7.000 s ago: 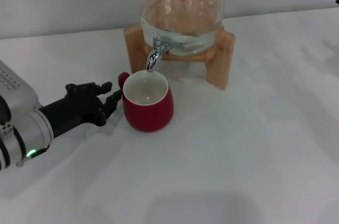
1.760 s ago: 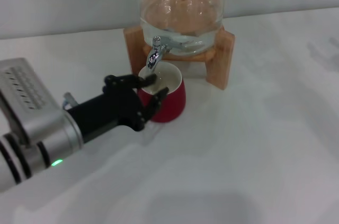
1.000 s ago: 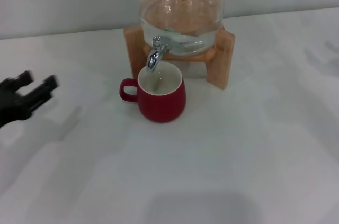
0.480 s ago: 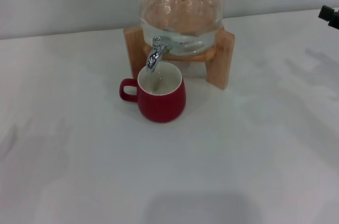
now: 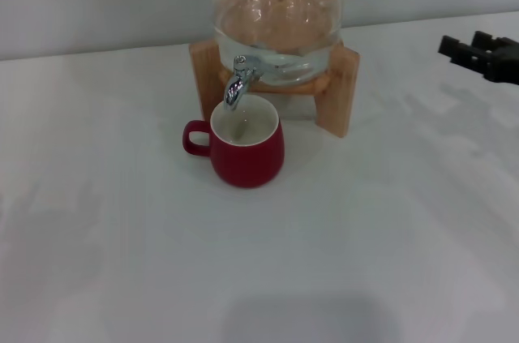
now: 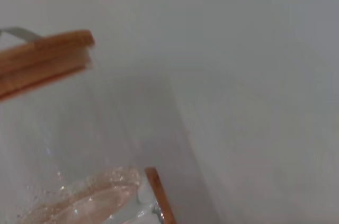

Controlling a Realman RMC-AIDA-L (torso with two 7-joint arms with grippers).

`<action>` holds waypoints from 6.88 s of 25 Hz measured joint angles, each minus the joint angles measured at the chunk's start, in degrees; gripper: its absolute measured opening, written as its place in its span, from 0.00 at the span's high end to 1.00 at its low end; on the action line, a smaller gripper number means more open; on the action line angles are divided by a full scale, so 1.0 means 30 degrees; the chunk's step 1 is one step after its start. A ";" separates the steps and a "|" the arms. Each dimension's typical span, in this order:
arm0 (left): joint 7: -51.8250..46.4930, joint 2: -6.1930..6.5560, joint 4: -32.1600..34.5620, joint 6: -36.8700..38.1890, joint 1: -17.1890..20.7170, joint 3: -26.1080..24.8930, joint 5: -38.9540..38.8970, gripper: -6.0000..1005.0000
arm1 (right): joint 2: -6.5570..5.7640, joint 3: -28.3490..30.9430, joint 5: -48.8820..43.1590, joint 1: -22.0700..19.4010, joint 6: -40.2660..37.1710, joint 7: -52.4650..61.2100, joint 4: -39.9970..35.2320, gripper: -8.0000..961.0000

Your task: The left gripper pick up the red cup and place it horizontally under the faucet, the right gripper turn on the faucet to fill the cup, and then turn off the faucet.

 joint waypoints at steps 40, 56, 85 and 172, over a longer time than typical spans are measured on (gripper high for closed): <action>0.1194 0.0078 -0.1033 0.0397 -0.0662 -0.0355 -0.0324 0.34 | 0.0089 -1.2506 -0.3380 -0.2093 -0.6534 0.3746 -0.9460 0.19; 0.1191 0.0063 -0.0881 -0.0046 -0.0581 -0.0298 -0.0329 0.34 | 0.0099 -1.3987 -0.3362 -0.1545 -0.9439 0.3815 -0.9093 0.19; 0.1192 0.0112 -0.0826 -0.0074 -0.0726 -0.0418 -0.0195 0.34 | 0.0011 -1.4704 -0.3366 -0.0857 -0.8477 0.3757 -0.9354 0.19; 0.5530 0.0094 -0.4880 -0.7254 -0.1160 -0.4732 -0.5101 0.35 | 0.0044 -1.7390 -0.1815 -0.0879 -0.7469 0.1890 -0.9338 0.19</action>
